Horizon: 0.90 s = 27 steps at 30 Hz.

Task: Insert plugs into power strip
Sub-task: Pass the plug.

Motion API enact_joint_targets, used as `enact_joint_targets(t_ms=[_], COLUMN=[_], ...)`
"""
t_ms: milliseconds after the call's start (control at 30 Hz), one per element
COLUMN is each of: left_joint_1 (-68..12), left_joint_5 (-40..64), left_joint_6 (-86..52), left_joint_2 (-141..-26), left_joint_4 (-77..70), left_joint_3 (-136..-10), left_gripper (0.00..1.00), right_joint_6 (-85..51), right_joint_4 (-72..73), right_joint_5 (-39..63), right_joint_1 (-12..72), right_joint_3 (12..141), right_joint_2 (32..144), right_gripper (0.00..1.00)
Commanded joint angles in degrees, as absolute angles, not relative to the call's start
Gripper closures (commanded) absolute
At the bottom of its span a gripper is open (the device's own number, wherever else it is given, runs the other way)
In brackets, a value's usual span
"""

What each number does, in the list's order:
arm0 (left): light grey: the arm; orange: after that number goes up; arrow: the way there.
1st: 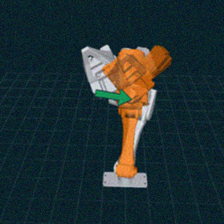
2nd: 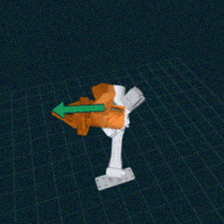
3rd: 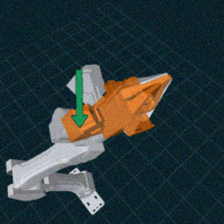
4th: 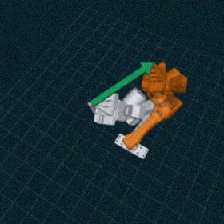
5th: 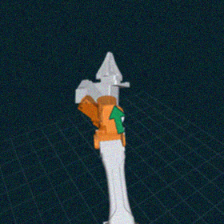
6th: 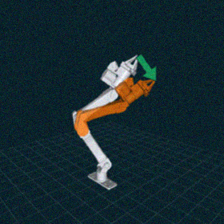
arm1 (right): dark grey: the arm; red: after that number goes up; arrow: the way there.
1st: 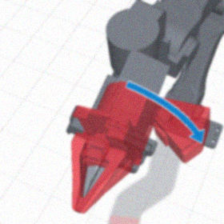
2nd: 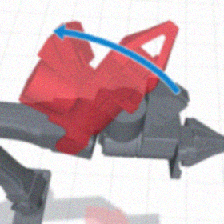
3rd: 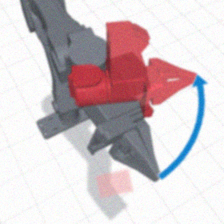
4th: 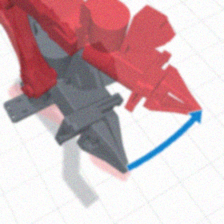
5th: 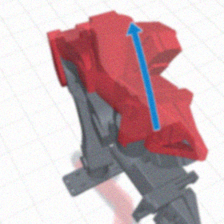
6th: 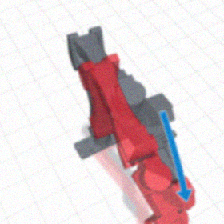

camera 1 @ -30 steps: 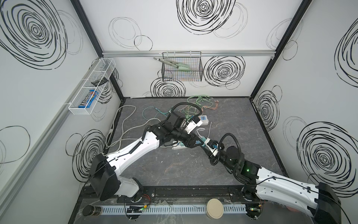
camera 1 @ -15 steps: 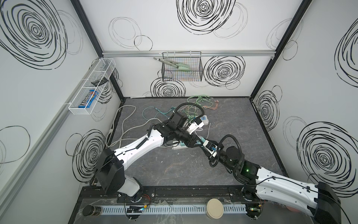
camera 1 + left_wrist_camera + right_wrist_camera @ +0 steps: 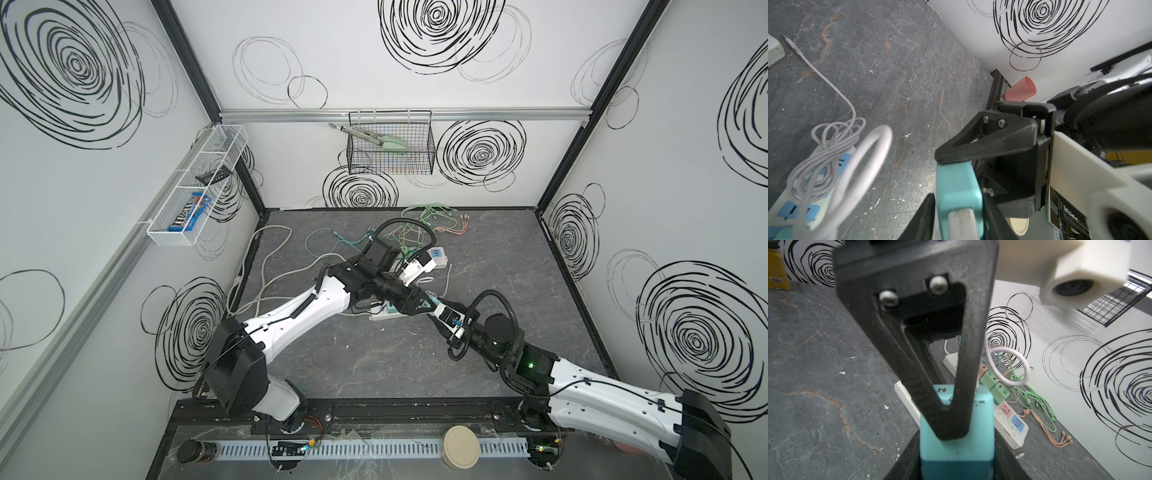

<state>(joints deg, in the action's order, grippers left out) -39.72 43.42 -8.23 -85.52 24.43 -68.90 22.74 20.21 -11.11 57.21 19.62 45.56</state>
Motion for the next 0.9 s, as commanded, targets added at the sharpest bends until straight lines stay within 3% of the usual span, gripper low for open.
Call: enact_joint_targets(t_ms=[0, 100, 267, 300, 400, 433, 567, 667, 767, 867], left_joint_1=[-39.3, -39.3, -39.2, -39.0, -37.8, -37.4, -36.6, -36.6, -36.7, -36.8], left_joint_5=[43.6, 43.9, 43.3, 42.8, 41.9, 41.9, 41.9, 42.1, 42.2, 42.5], left_joint_6=[-8.4, -8.5, -6.9, -6.5, -5.4, -5.2, -4.2, -3.6, -3.4, -3.2], left_joint_2=[-85.4, -85.4, -84.5, -84.1, -82.6, -82.2, -81.5, -81.2, -81.0, -80.8], left_joint_4=[21.3, 21.2, 23.0, 23.5, 24.3, 24.4, 24.7, 24.5, 24.2, 23.7], left_joint_3=[-69.6, -69.3, -69.2, -69.1, -68.7, -68.6, -68.2, -68.2, -67.9, -67.3], left_gripper=[0.57, 0.63, 0.92, 1.0, 1.0, 1.0, 1.0, 1.0, 1.0, 1.0], right_joint_6=[23.9, 23.3, 18.2, 14.7, 3.6, -0.8, -16.4, -31.6, -46.0, -52.6], right_joint_4=[22.2, 23.1, 23.7, 22.7, 15.9, 12.7, 5.8, 4.4, 1.2, -0.4], right_joint_5=[-9.7, -10.0, -13.3, -14.5, -14.1, -12.4, 3.7, 8.1, 11.8, 18.3], right_joint_1=[57.7, 57.8, 57.7, 57.3, 52.7, 49.5, 32.7, 21.4, 13.4, 10.4], right_joint_3=[19.1, 18.9, 19.1, 19.6, 22.1, 23.3, 25.3, 24.8, 25.3, 27.3], right_joint_2=[45.6, 45.8, 45.3, 44.9, 42.9, 42.1, 40.9, 43.1, 48.0, 54.4], right_gripper=[0.72, 0.71, 0.66, 0.56, 0.07, 0.02, 0.03, 0.03, 0.01, 0.02])
